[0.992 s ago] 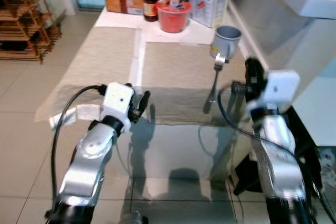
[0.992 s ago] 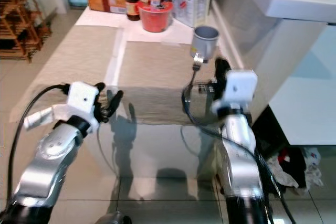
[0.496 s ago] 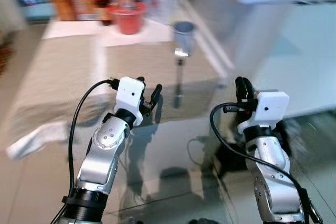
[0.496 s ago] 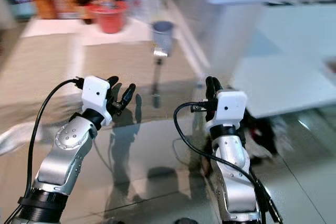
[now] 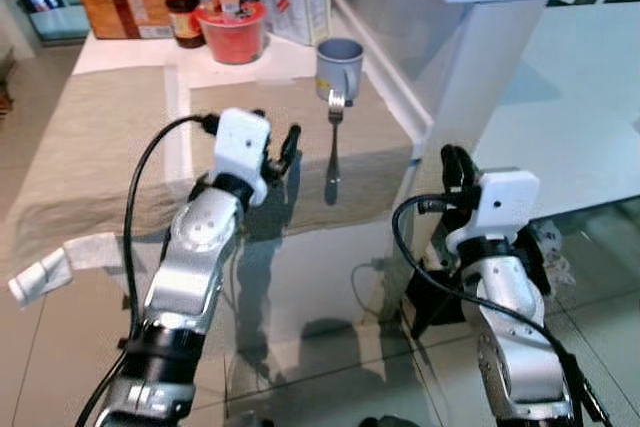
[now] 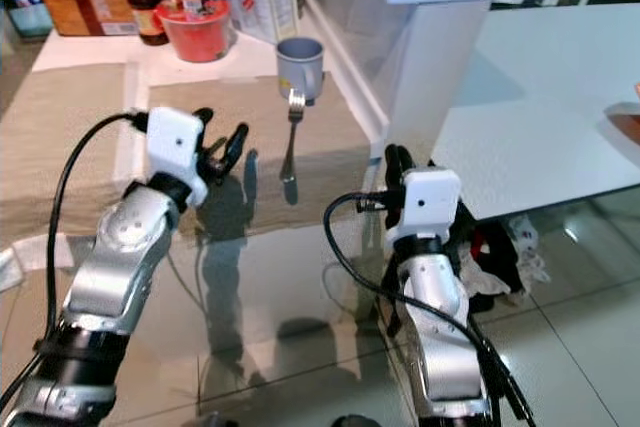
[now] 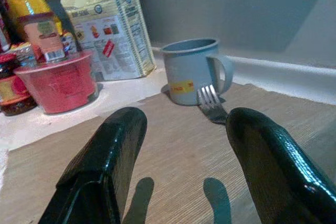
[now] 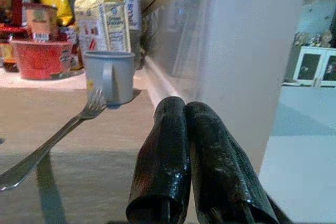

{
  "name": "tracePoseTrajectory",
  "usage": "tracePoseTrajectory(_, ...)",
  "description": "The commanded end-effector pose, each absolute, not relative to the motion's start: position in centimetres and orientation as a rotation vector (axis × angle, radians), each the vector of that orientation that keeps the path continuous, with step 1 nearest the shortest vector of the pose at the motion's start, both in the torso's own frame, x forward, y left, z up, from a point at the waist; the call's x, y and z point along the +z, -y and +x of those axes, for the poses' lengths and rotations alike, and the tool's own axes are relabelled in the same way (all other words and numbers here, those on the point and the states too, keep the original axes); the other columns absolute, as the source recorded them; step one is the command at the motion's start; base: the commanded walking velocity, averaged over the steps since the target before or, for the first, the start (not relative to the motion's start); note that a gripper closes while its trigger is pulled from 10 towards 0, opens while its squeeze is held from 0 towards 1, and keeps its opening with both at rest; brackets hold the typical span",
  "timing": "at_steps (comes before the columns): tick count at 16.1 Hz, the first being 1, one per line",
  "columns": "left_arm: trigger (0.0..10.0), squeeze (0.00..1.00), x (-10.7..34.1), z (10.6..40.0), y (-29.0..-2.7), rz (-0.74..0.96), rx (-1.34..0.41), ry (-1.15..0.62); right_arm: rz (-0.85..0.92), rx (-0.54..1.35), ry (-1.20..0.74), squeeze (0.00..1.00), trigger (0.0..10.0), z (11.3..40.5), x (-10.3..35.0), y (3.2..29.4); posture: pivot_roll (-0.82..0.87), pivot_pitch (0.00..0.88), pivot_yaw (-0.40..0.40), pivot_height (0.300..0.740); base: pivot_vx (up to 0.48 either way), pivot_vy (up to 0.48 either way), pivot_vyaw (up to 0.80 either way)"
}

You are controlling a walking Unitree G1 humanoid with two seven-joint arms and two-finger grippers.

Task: Setting the table

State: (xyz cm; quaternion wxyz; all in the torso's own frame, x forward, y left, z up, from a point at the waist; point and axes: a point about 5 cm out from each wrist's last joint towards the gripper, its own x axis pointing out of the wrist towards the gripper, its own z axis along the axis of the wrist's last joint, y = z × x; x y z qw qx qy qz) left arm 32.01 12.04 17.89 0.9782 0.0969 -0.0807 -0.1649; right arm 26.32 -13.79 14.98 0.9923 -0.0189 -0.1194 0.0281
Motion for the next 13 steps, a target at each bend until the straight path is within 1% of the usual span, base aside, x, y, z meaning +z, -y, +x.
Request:
tracePoseTrajectory(1,10.0,0.0,18.1,32.1,-11.2,0.216,-0.357,0.165,-0.046,0.044,0.226,0.0,10.0,26.3,14.7,13.9,0.03,0.0,0.013,0.731,0.0,0.0,0.0)
tracePoseTrajectory(4,10.0,0.0,18.6,32.8,-9.4,0.196,-0.417,0.204,-0.048,0.036,0.216,0.0,10.0,26.2,14.4,13.9,0.02,0.0,0.023,0.731,0.0,0.0,0.0)
tracePoseTrajectory(5,10.0,0.0,19.2,33.4,-9.4,0.179,-0.406,0.214,-0.048,0.032,0.217,0.0,10.0,26.0,14.3,14.0,0.01,0.0,0.029,0.731,0.0,-0.472,0.0)
tracePoseTrajectory(10,10.0,0.0,19.4,33.6,-9.1,0.155,-0.401,0.232,-0.054,0.027,0.211,0.0,10.0,25.6,14.0,14.0,0.0,0.0,0.032,0.731,0.0,-0.457,0.0)
tracePoseTrajectory(13,10.0,0.0,19.2,33.6,-9.5,0.141,-0.355,0.231,-0.058,0.032,0.205,0.0,10.0,25.6,13.8,14.0,0.01,0.0,0.027,0.731,0.0,0.0,0.0)
